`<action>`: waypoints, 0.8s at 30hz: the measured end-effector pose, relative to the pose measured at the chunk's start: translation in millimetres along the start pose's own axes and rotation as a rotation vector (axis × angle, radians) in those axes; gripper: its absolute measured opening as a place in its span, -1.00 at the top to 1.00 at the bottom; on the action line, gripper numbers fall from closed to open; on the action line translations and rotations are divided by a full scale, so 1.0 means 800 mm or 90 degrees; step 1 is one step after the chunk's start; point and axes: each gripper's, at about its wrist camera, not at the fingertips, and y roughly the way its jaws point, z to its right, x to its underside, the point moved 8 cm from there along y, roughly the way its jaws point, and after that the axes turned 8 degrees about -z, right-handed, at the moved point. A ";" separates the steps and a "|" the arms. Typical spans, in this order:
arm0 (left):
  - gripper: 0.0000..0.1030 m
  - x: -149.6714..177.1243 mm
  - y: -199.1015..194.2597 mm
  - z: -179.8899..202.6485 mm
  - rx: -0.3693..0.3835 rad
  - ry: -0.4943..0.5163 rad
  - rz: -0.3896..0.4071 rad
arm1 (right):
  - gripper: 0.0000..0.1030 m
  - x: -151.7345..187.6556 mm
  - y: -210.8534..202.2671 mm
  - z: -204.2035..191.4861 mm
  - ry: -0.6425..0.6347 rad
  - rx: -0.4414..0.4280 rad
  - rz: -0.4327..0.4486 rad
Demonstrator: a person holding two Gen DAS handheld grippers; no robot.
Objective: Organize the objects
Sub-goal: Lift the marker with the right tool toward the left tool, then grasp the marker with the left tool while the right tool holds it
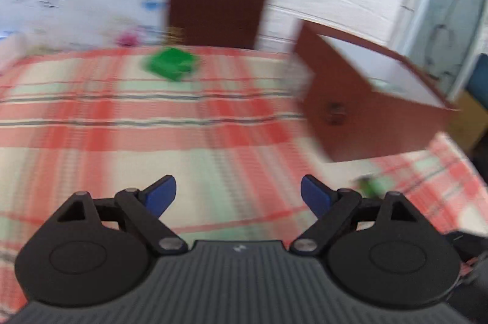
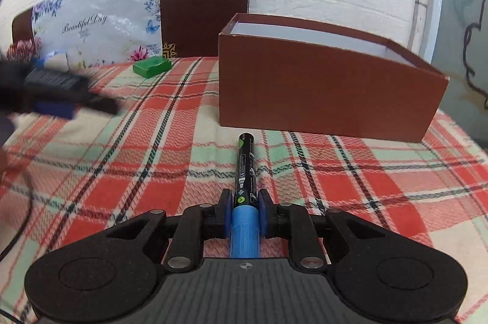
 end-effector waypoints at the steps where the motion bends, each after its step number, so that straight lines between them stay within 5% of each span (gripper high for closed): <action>1: -0.75 0.000 0.008 0.018 0.027 -0.006 -0.015 | 0.66 0.001 0.000 0.000 -0.007 0.007 0.000; 5: -0.75 0.022 0.039 0.062 0.105 -0.004 -0.110 | 0.64 -0.001 0.006 -0.006 -0.021 0.023 -0.002; 10: -0.76 0.033 0.033 0.058 0.125 -0.030 -0.114 | 0.59 -0.005 0.006 -0.015 -0.028 0.007 0.000; 19: -0.76 0.030 0.032 0.073 0.173 -0.051 -0.159 | 0.62 -0.011 -0.026 -0.047 -0.051 -0.119 0.048; 24: -0.14 0.033 0.034 0.083 0.165 -0.043 -0.171 | 0.61 -0.009 -0.034 -0.053 -0.092 -0.090 0.074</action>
